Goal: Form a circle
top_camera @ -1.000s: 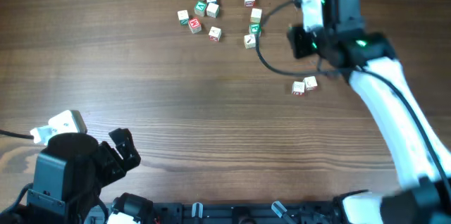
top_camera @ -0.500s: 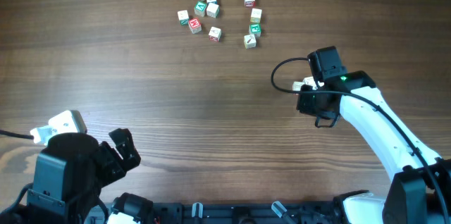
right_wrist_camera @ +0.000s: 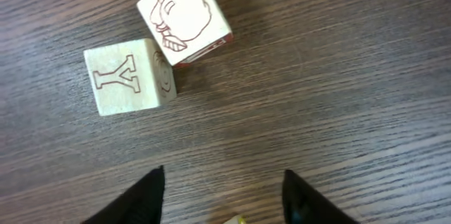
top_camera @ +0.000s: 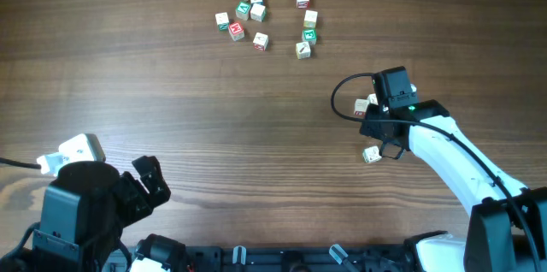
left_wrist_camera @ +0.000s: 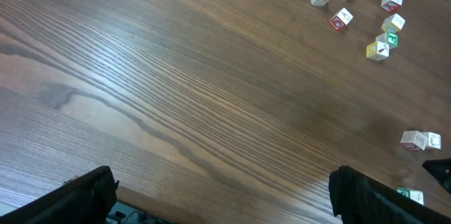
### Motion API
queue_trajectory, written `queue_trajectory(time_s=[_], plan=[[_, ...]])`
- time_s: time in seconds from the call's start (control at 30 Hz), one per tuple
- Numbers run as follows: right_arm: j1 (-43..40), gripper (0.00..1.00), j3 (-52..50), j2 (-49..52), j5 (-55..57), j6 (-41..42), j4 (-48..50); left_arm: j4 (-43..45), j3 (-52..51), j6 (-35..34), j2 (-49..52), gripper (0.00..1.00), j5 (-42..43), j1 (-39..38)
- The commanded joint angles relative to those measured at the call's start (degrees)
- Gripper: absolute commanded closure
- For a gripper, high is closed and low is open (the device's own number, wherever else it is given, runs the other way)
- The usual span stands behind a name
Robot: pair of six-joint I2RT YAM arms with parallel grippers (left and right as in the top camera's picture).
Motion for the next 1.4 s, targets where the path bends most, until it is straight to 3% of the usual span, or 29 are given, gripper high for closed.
queue_trajectory(time_s=[0.0, 0.13, 0.27, 0.4, 0.43, 0.57, 0.63, 0.77, 0.97, 1.23, 1.3, 1.33, 1.37], plan=[[0.2, 0.41, -0.2, 0.2, -1.0, -0.6, 1.2, 0.1, 0.0, -0.7, 0.1, 0.00, 0.3, 0.3], [0.2, 0.28, 3.8, -0.1, -10.3, -7.3, -2.4, 0.1, 0.0, -0.7, 0.1, 0.00, 0.3, 0.3], [0.2, 0.28, 2.2, -0.1, -12.9, -9.3, -11.2, 0.1, 0.0, -0.7, 0.1, 0.00, 0.3, 0.3], [0.2, 0.28, -3.2, 0.0, -12.5, -9.4, -5.8, 0.1, 0.0, -0.7, 0.1, 0.00, 0.3, 0.3], [0.2, 0.33, -4.5, 0.0, -12.1, -9.4, -3.3, 0.1, 0.0, -0.7, 0.1, 0.00, 0.3, 0.3], [0.2, 0.67, -7.2, 0.1, -8.8, -7.3, -1.2, 0.1, 0.0, -0.7, 0.1, 0.00, 0.3, 0.3], [0.2, 0.78, -7.1, 0.1, -8.8, -7.3, -1.1, 0.1, 0.0, -0.7, 0.1, 0.00, 0.3, 0.3], [0.2, 0.83, -4.6, 0.1, -7.0, -9.5, 0.1, 0.1, 0.0, -0.7, 0.1, 0.00, 0.3, 0.3], [0.2, 0.82, -3.9, 0.1, -0.7, -14.6, 8.5, 0.1, 0.0, -0.7, 0.1, 0.00, 0.3, 0.3], [0.2, 0.80, -4.0, 0.3, -0.5, -9.2, 10.6, 0.1, 0.0, -0.7, 0.1, 0.00, 0.3, 0.3], [0.2, 0.69, -4.1, 0.3, -0.5, -9.2, 10.6, 0.1, 0.0, -0.7, 0.1, 0.00, 0.3, 0.3], [0.2, 0.56, -4.1, 0.3, -0.4, -9.2, 10.6, 0.1, 0.0, -0.7, 0.1, 0.00, 0.3, 0.3], [0.2, 0.51, -4.1, 0.3, -0.5, -9.2, 11.0, 0.1, 0.0, -0.7, 0.1, 0.00, 0.3, 0.3]])
